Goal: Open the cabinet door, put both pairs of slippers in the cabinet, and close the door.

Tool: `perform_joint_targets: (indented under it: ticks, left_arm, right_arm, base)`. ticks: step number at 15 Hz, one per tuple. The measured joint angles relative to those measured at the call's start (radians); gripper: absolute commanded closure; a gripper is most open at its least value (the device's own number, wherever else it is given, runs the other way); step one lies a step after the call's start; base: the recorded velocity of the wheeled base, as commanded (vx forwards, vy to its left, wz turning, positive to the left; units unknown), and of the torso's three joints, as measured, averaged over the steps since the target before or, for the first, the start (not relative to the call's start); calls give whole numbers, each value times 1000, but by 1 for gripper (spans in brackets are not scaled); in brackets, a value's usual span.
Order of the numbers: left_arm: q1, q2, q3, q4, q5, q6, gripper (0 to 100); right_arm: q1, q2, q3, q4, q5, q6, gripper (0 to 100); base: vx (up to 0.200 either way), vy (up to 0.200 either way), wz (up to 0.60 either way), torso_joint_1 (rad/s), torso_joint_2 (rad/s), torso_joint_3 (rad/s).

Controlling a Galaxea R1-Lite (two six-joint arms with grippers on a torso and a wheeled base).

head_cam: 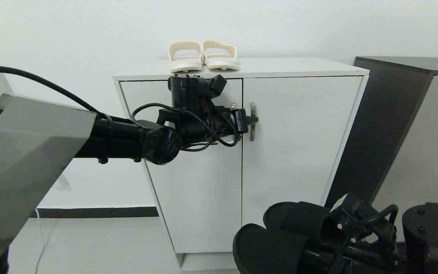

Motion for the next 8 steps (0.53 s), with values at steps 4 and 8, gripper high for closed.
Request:
perform_joint_targets:
  ticks: [4, 8]
  left_arm:
    - [-15, -41, 58, -2, -2, -2, 100]
    - [-58, -123, 151, -2, -2, -1, 100]
  right_arm:
    - [3, -6, 15, -1, 34, -1, 100]
    - [12, -21, 32, -5, 64, -3, 100]
  base:
    - [0, 0, 0, 0, 0, 0]
    - [0, 0, 0, 0, 0, 0]
